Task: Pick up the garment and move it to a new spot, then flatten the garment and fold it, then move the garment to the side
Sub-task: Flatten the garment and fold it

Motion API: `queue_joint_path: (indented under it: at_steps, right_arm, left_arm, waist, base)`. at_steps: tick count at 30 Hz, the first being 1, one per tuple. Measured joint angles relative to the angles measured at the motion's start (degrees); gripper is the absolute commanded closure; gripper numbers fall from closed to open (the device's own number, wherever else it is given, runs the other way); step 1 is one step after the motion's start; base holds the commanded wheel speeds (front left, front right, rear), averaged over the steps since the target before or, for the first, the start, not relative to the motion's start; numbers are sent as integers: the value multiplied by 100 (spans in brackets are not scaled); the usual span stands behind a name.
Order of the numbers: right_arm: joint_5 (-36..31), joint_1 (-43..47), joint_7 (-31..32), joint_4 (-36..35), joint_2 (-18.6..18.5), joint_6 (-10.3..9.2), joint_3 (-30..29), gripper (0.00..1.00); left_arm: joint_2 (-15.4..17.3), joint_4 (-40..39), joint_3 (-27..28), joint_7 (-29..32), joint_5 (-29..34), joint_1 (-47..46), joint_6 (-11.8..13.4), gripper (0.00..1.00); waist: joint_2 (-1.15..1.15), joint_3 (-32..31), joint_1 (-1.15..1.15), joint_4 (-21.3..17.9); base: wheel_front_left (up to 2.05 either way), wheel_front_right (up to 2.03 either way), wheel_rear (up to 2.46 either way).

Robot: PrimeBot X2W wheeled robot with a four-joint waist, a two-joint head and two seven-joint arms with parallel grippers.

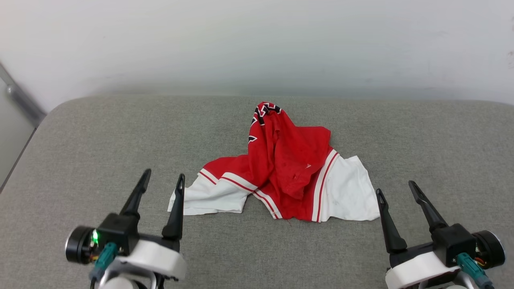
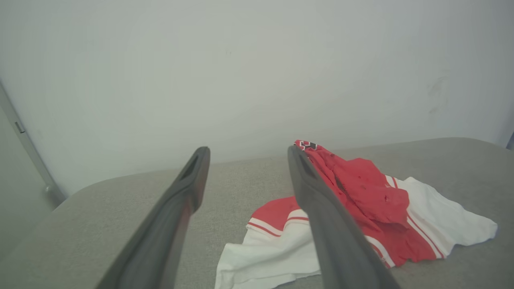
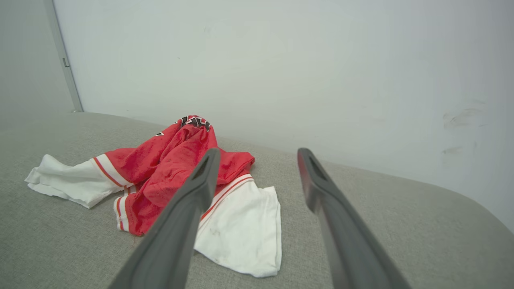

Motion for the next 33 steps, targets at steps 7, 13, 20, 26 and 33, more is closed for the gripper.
queue_joint_path:
  at_steps: [7,13,20,26,33]
  right_arm:
    - [2,52,9,2,-9,0,-76,0]
    - [85,-196,1004,-3,-433,0,63,0]
    - [622,-783,3406,180,-1267,0,458,0]
    - [1276,-1180,5286,366,-1540,0,617,0]
    - [1339,-1339,5968,898,-1619,0,434,0]
  left_arm:
    - [-205,-506,186,-3,140,612,154,0]
    - [-254,-575,265,-11,310,567,34,0]
    - [-472,-597,319,-11,412,453,-111,0]
    - [-646,-556,356,-11,530,375,-236,0]
    - [-836,-430,458,-11,672,325,-402,0]
  waist:
    - [0,91,0,14]
    - [0,287,1,119]
    - [0,512,2,368]
    - [0,667,2,669]
    - [0,850,2,1076]
  base:
    - [0,0,0]
    - [0,0,0]
    - [0,0,0]
    - [0,0,0]
    - [0,0,0]
